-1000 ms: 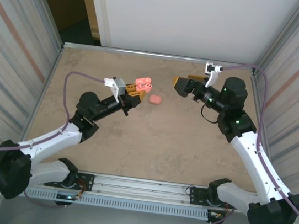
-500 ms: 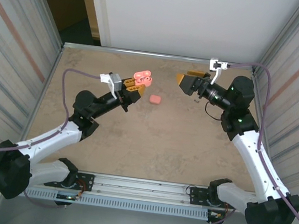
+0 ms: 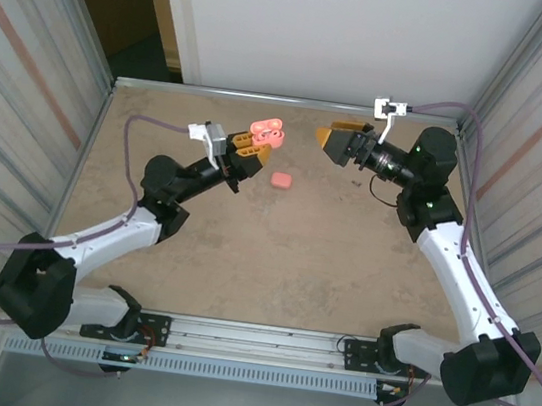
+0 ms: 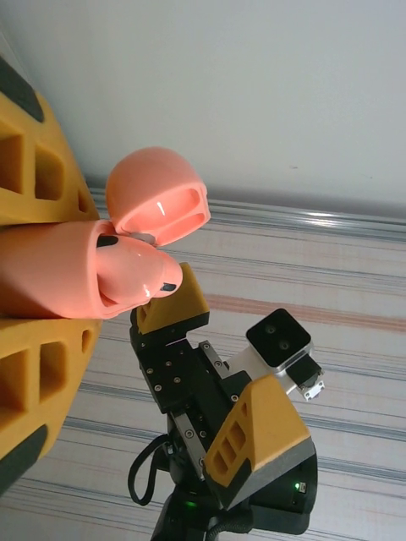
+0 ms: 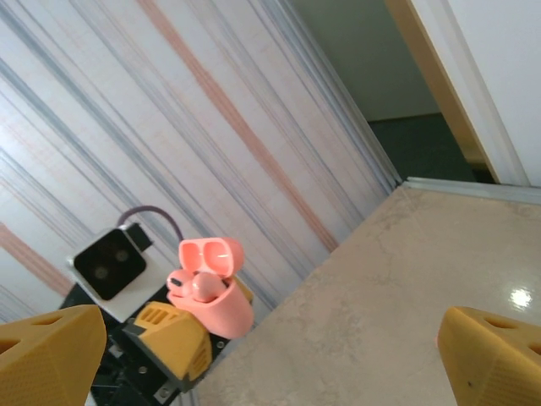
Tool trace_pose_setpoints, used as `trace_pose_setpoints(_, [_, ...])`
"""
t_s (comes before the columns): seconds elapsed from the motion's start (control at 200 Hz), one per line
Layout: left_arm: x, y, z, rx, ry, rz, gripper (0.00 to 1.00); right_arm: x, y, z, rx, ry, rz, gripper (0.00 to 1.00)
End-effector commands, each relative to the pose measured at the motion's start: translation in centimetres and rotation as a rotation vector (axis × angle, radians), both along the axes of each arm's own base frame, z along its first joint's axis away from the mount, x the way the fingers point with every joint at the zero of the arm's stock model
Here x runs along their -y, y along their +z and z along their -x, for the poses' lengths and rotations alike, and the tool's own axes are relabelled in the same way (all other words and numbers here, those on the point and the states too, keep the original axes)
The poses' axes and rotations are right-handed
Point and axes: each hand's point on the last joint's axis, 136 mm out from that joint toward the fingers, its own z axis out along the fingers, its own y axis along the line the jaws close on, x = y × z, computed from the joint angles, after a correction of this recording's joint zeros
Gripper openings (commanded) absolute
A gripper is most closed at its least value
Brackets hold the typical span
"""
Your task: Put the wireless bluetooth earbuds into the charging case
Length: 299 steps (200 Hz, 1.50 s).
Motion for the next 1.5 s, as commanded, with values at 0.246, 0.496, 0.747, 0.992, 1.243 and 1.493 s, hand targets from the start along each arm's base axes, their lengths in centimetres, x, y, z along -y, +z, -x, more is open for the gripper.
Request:
trace_pose_setpoints(0.246, [1.5,3.0,0.8,0.110,-0.153,0.045,0.00,-0.2,3.3,0.7,0.063,0.055,-0.052,0.99])
trace_pose_setpoints(0.496, [2.3,3.1,0.4,0.110,-0.205,0.049,0.00,-0.6,4.1,1.2,0.070,0.100,-0.076,0.99])
trace_pose_setpoints(0.747, [2.6,2.9,0.1,0.100,-0.214,0.049,0.00,-0.7,4.4,1.4,0.070,0.118,-0.081,0.99])
trace_pose_setpoints(0.992, [2.7,2.9,0.0,0.096,-0.222,0.049,0.00,-1.3,4.3,1.5,0.056,0.157,-0.093,0.99])
trace_pose_setpoints(1.243, [3.0,2.8,-0.2,0.084,-0.233,0.048,0.00,-2.4,4.3,1.9,0.055,0.201,-0.089,0.99])
trace_pose_setpoints(1.493, [3.2,2.7,-0.4,0.075,-0.245,0.055,0.00,-3.9,4.2,2.3,0.056,0.253,-0.079,0.99])
